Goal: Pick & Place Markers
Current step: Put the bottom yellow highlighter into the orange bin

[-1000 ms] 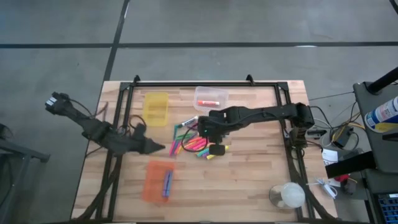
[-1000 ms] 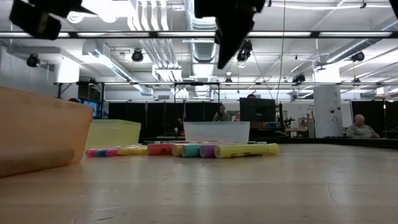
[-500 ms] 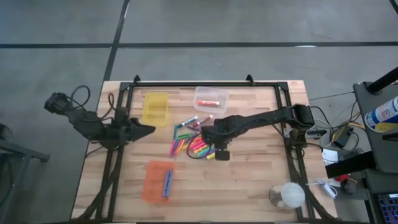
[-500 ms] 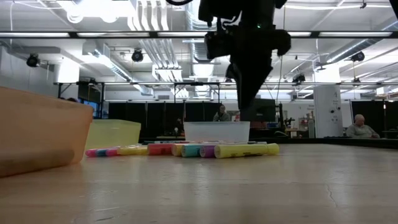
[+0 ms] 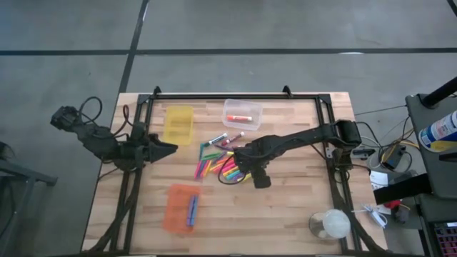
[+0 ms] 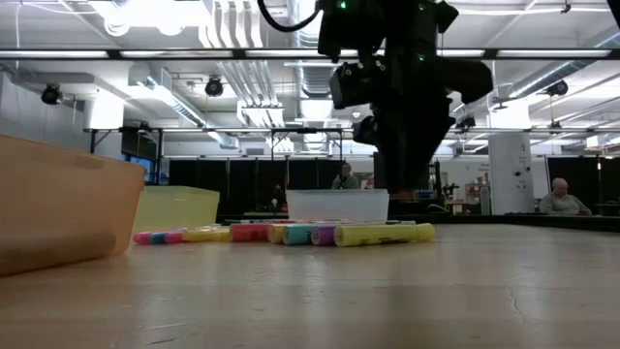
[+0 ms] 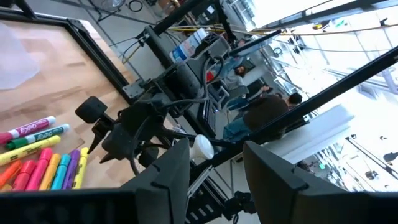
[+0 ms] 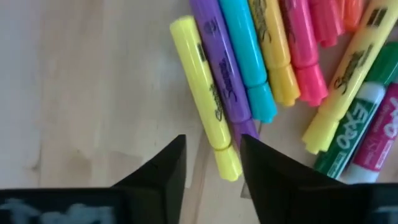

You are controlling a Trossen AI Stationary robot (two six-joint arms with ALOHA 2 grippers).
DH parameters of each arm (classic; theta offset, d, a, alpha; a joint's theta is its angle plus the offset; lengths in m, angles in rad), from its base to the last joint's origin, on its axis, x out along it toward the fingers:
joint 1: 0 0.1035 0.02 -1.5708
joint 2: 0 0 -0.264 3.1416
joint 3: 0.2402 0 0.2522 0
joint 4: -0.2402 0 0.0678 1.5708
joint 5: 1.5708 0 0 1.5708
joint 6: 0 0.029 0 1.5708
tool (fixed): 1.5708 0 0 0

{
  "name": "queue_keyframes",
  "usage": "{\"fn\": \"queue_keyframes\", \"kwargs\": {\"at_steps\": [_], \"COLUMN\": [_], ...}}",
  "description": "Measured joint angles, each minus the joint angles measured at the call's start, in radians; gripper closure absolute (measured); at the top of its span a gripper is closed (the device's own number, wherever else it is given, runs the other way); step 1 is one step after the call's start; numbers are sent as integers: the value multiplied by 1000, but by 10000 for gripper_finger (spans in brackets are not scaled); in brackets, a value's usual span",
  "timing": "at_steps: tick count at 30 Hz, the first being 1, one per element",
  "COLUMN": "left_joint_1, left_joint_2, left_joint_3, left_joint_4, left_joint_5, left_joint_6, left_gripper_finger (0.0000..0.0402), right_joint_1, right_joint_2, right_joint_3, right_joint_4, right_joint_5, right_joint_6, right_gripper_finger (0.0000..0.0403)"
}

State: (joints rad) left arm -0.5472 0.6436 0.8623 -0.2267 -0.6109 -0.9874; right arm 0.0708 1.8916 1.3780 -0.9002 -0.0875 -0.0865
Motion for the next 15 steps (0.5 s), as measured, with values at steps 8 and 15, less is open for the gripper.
{"fn": "queue_keyframes", "kwargs": {"at_steps": [8,15], "left_joint_1": [0,0], "left_joint_2": [-1,-1], "left_joint_3": [0,0], "left_joint_4": [0,1], "left_joint_5": [-2,-10], "left_joint_6": [16,7], "left_gripper_finger": [257,257], "right_joint_1": [8,10], "right_joint_2": [0,0], "right_joint_3": [-46,-69], "right_joint_4": [19,55], "right_joint_5": [2,5], "right_joint_6": [-33,-79], "right_gripper_finger": [210,225]}}
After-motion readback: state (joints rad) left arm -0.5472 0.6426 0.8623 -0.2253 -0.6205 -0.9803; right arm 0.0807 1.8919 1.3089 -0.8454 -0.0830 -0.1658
